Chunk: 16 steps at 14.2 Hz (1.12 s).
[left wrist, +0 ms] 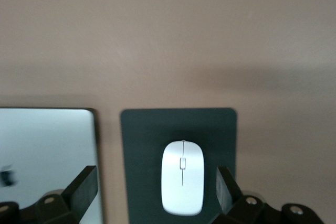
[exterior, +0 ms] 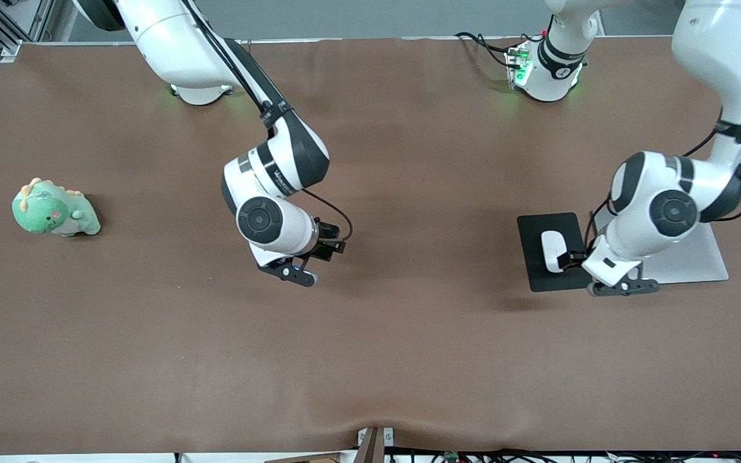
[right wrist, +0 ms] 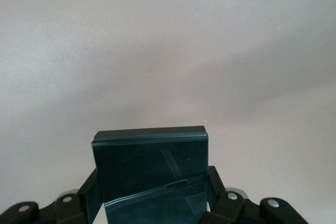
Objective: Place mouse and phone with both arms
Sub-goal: 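Raise the left gripper away while the right gripper carries the phone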
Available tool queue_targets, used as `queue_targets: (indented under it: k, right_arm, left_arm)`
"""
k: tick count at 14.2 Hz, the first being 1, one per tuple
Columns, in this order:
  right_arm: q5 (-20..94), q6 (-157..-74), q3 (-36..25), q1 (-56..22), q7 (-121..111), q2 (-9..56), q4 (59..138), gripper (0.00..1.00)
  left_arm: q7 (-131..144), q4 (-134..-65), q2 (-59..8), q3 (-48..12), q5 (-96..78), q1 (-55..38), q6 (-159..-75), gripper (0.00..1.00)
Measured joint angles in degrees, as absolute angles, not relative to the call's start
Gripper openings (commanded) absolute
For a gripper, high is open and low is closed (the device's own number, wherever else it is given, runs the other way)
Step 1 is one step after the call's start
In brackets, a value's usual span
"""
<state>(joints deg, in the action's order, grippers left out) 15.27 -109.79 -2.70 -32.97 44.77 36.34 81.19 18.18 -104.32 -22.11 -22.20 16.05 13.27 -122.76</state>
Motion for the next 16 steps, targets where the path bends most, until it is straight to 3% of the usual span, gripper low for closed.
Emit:
queue_targets:
  k: [6, 13, 16]
  right_arm:
    - [13.48, -101.77, -3.08, -27.21, 42.15, 27.83, 84.09, 0.00]
    - [12.39, -101.60, -3.29, -17.17, 29.38, 17.18, 98.70, 0.00]
    - [11.41, -102.58, -3.29, -14.21, 24.53, 15.14, 103.59, 0.00]
  left_arm:
    - [17.66, -82.85, -16.45, -24.29, 9.87, 13.30, -99.98, 1.00]
    - [10.45, -80.13, -7.29, -23.91, 6.32, 15.11, -92.14, 1.00]
    - [8.69, -80.96, -5.12, -17.47, 4.26, 10.58, -91.36, 1.00]
